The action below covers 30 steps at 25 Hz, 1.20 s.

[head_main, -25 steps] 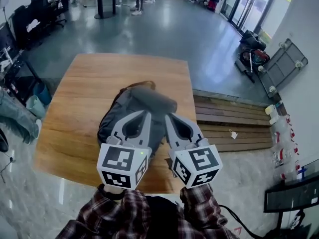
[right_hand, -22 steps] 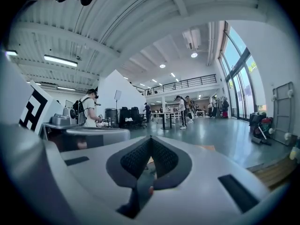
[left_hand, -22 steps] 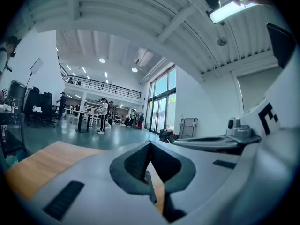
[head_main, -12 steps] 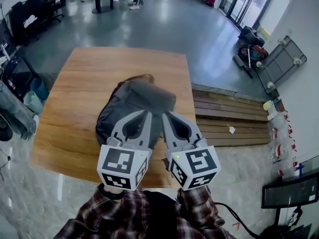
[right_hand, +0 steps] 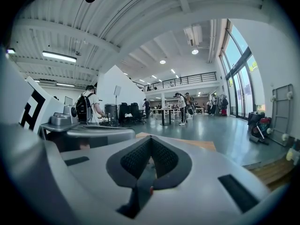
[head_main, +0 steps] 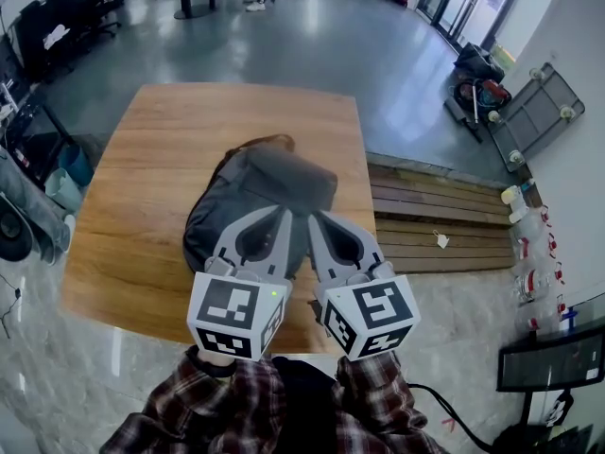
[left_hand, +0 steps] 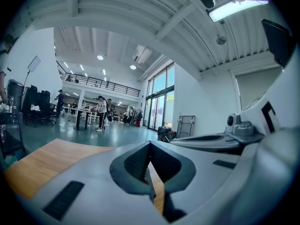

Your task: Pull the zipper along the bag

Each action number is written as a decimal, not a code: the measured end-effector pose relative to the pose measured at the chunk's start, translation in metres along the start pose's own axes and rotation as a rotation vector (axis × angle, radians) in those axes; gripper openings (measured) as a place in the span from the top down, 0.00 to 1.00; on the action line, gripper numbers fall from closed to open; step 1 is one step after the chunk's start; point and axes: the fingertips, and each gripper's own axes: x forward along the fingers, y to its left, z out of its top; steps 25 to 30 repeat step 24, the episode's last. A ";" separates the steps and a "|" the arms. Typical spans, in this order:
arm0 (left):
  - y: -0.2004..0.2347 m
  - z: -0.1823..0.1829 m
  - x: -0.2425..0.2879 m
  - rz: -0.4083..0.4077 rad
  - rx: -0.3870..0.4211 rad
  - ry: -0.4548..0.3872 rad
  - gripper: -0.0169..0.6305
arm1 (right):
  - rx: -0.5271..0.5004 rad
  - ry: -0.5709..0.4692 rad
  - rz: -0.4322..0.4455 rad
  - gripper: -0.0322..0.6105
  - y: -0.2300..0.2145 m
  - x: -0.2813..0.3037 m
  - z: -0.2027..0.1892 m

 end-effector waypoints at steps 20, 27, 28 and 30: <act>-0.005 -0.001 0.010 -0.001 -0.001 0.010 0.96 | 0.005 0.000 -0.007 0.94 -0.012 -0.002 -0.001; -0.008 0.000 0.010 -0.003 0.002 0.008 0.96 | 0.003 -0.001 -0.008 0.94 -0.013 -0.003 0.000; -0.008 0.000 0.010 -0.003 0.002 0.008 0.96 | 0.003 -0.001 -0.008 0.94 -0.013 -0.003 0.000; -0.008 0.000 0.010 -0.003 0.002 0.008 0.96 | 0.003 -0.001 -0.008 0.94 -0.013 -0.003 0.000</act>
